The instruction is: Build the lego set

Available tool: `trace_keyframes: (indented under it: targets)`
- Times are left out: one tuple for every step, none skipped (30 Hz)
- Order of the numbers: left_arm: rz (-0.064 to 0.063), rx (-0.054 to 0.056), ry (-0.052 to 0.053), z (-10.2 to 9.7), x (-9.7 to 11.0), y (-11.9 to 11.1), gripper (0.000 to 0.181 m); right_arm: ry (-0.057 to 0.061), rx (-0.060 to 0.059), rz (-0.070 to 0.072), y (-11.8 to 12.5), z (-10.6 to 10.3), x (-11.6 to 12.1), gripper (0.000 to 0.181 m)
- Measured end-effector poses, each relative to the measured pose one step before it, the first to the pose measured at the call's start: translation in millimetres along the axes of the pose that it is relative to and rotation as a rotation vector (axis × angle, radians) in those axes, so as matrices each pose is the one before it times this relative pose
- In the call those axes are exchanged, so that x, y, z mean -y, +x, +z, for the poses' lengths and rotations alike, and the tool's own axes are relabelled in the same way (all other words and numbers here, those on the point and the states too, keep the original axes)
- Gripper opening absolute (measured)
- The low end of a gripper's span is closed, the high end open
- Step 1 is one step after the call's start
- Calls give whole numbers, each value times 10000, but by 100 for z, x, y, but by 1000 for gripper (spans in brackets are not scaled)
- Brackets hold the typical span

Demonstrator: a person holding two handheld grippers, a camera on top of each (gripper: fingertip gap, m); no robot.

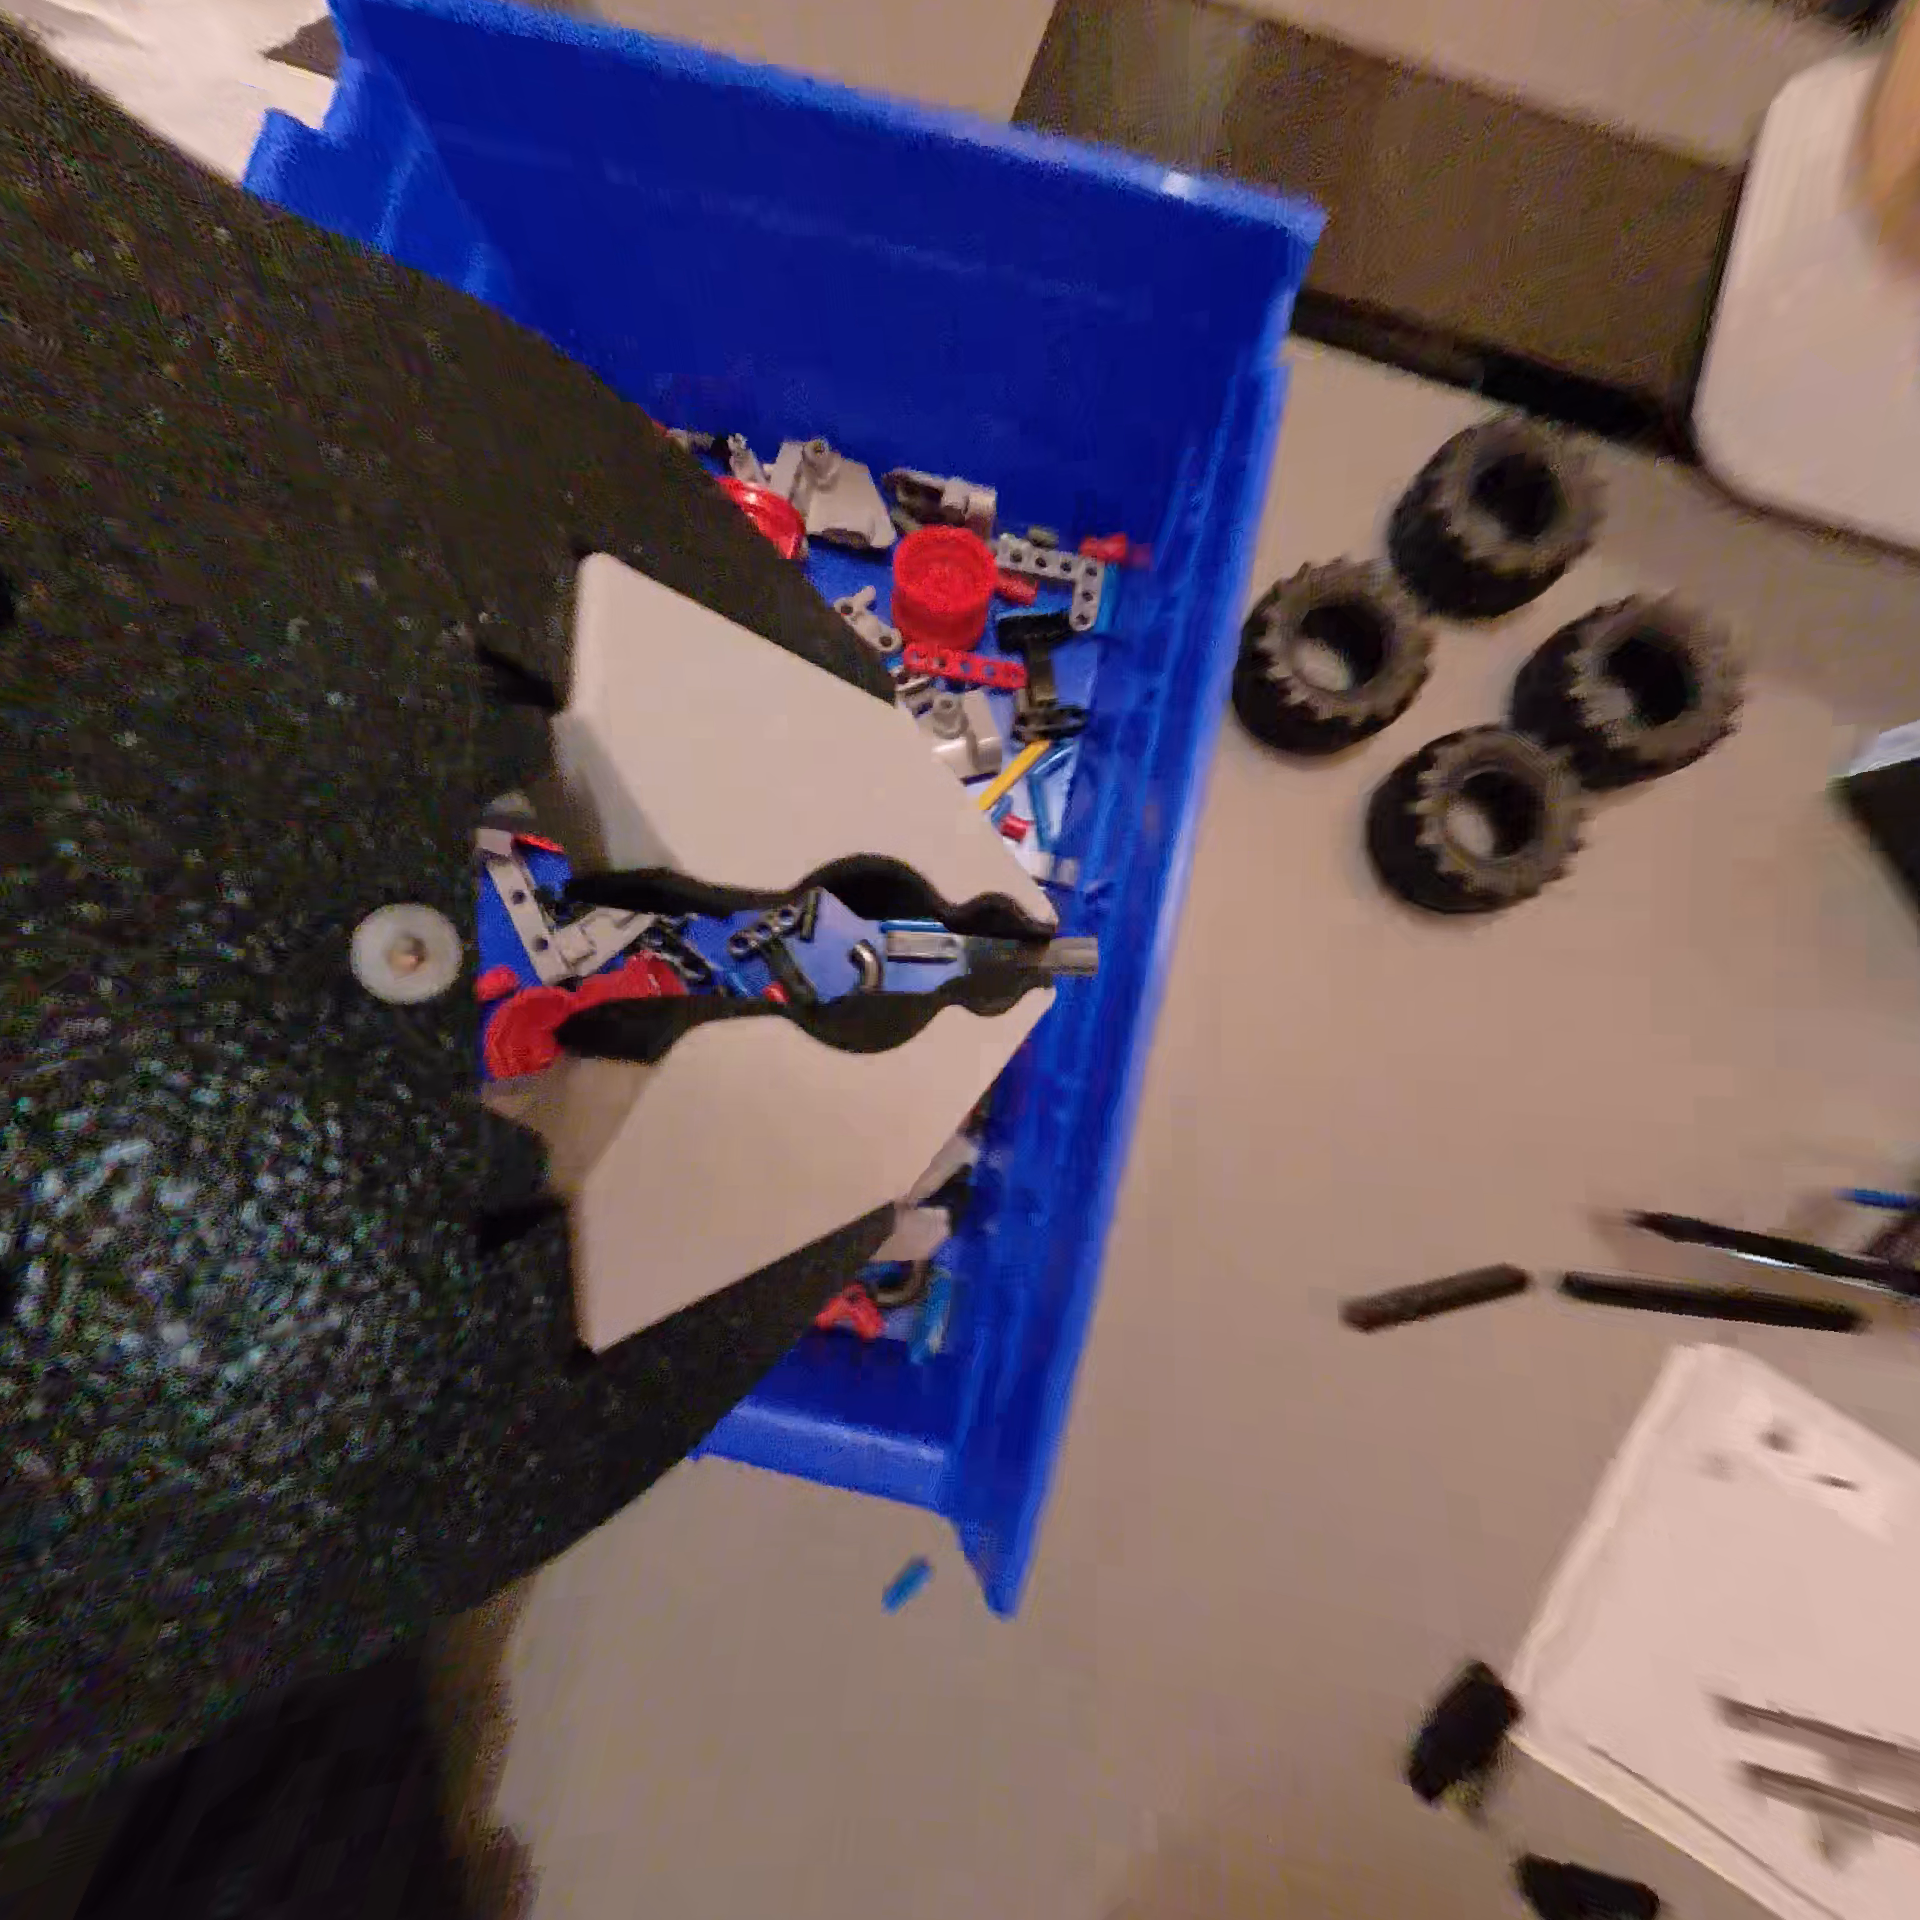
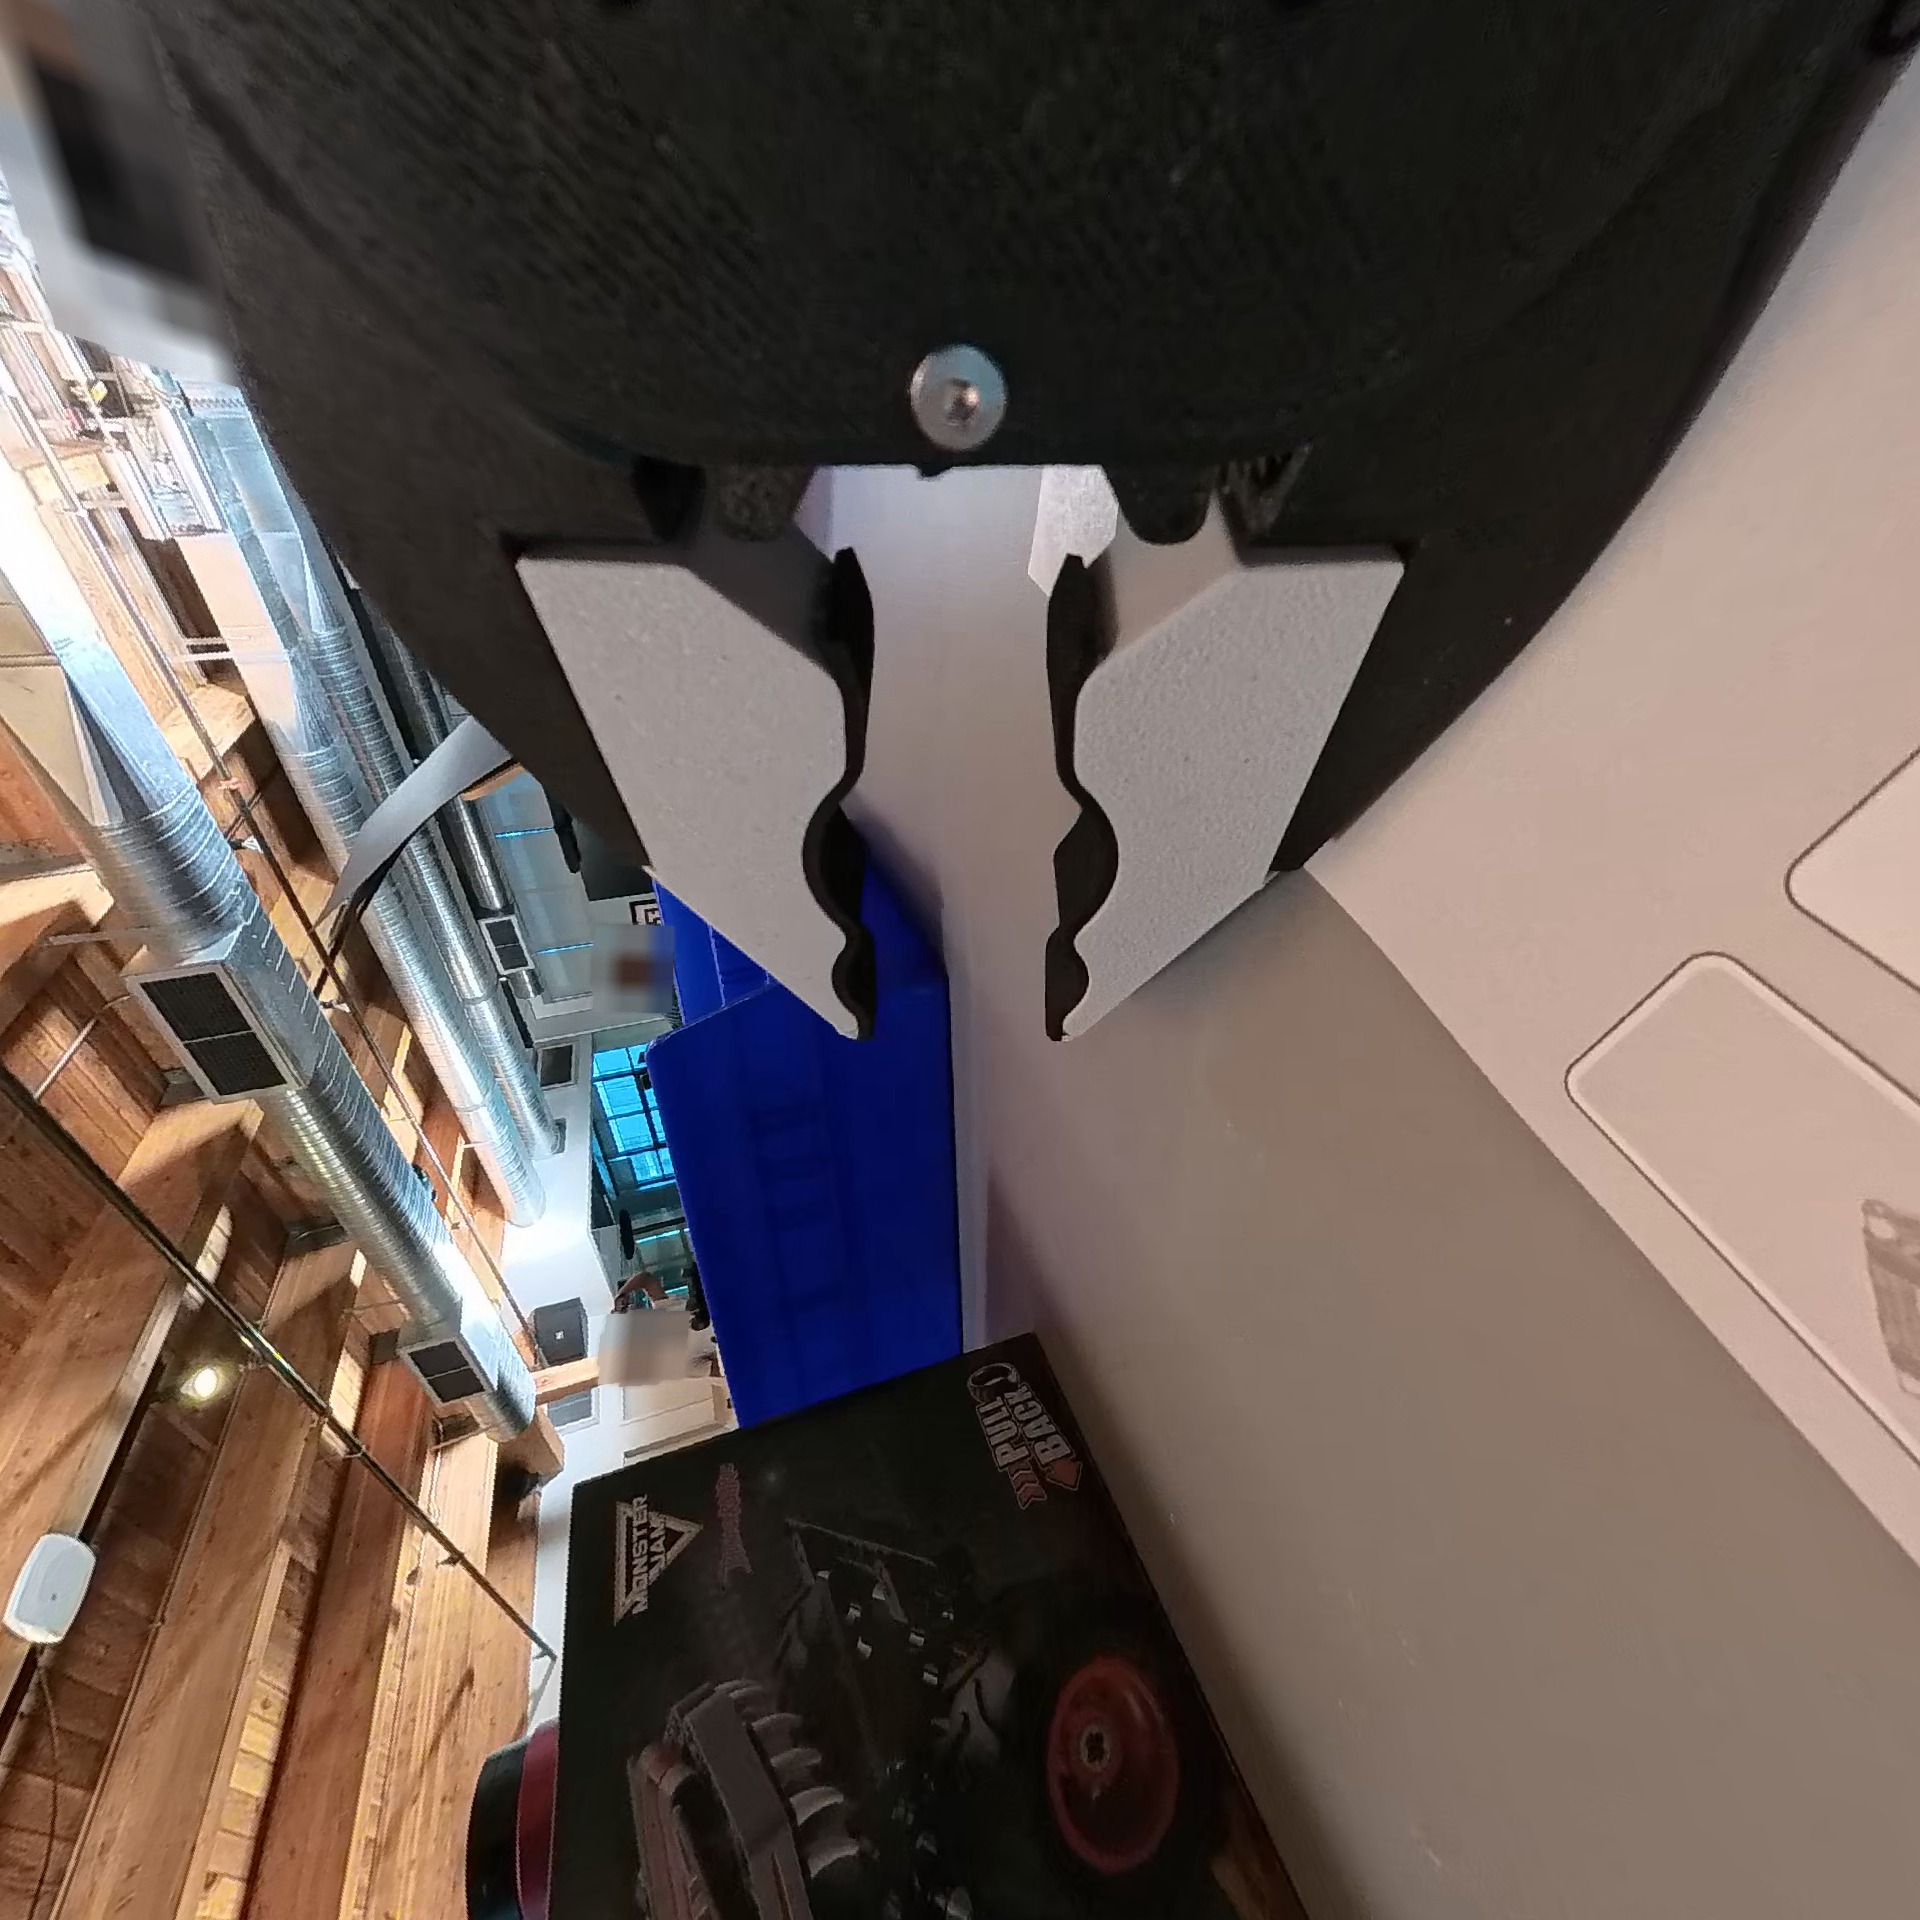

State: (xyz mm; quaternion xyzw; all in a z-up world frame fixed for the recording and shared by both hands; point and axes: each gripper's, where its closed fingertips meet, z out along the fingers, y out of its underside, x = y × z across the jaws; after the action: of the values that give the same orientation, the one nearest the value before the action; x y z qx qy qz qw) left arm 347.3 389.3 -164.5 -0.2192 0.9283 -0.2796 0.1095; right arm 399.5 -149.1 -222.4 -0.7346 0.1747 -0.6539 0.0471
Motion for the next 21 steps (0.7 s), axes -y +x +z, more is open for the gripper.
trace_keyframes:
  targets:
    - [-255,361,712,-1180,1923,417,4,8,-1,-8,9,-12,-2,31]
    - [-274,231,750,-894,2070,767,4,22,0,-8,20,-2,11,32]
    - [-281,98,622,-494,1909,1163,4,28,28,2,-27,2,19,32]
    - [-170,-110,366,12,1512,1690,4,27,30,4,-33,9,29,33]
    - [16,-211,137,550,1072,2041,4,26,25,2,-17,-3,30,33]
    - [206,-235,-1,1103,736,2171,4,37,14,-15,-17,-25,52,34]
    - [280,-350,-138,1620,446,2377,4,55,15,-26,-30,-43,88,34]
    - [313,-549,-191,2047,231,2637,4,49,39,-7,-53,-38,79,35]
    - [345,-662,-145,2325,105,2682,4,35,59,29,-57,-31,46,36]
    - [322,-545,5,2445,184,2278,4,-9,27,76,8,-24,-34,37]
    - [288,-409,-148,2208,-240,1801,3,-82,5,148,75,2,-168,37]
    - [229,-134,-411,1668,-804,1063,3,-71,61,245,41,35,-178,38]
    - [67,133,-482,1147,-987,318,3,2,58,316,84,20,-97,38]
    - [-216,159,-356,859,-820,28,3,32,48,313,133,-8,-81,39]
    - [-443,39,-113,745,-424,63,3,55,69,282,112,-39,-63,40]
    - [-432,-74,106,705,-69,179,3,58,44,220,116,-35,-30,41]
    - [-244,-170,135,634,-2,332,3,44,37,147,61,-8,-20,42]
    - [-65,-188,65,554,-54,391,3,13,38,76,21,9,-3,42]
    - [49,-110,-74,436,-182,264,3,1,35,14,-39,20,-8,42]
    - [71,135,-194,305,-271,-104,3,23,24,-29,-48,-9,22,41]
    - [98,271,-298,188,-362,-340,3,35,26,-23,-61,-21,44,41]
